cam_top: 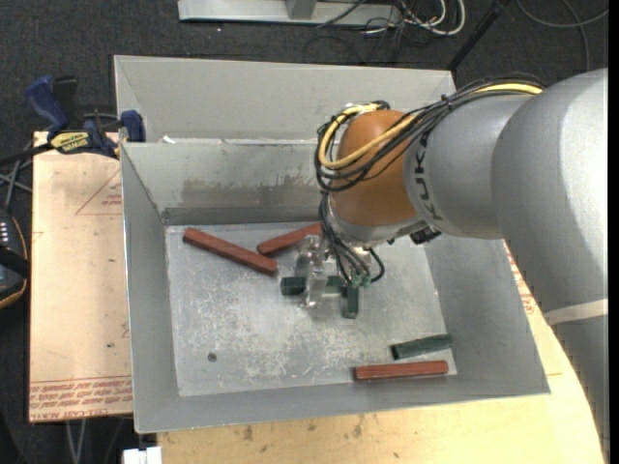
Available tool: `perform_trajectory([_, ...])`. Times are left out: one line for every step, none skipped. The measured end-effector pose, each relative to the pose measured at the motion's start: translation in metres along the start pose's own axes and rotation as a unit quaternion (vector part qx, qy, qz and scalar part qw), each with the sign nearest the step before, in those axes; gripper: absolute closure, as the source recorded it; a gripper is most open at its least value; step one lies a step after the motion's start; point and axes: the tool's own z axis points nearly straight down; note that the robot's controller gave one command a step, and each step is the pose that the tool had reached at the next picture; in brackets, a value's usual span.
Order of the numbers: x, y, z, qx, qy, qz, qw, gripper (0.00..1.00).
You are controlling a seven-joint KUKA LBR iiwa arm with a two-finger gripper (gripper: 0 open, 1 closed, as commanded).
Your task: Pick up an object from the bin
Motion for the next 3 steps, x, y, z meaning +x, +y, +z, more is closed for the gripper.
perform_trajectory([0.0, 0.0, 0.0, 0.0, -0.0001, 0.0, 1.0, 1.0])
perform_trajectory([0.014, 0.001, 0.001, 0.0, -0.002, -0.012, 0.9999, 1.0])
perform_trajectory([-0.008, -0.007, -0.163, 0.0, -0.0033, -0.017, 0.9998, 1.0])
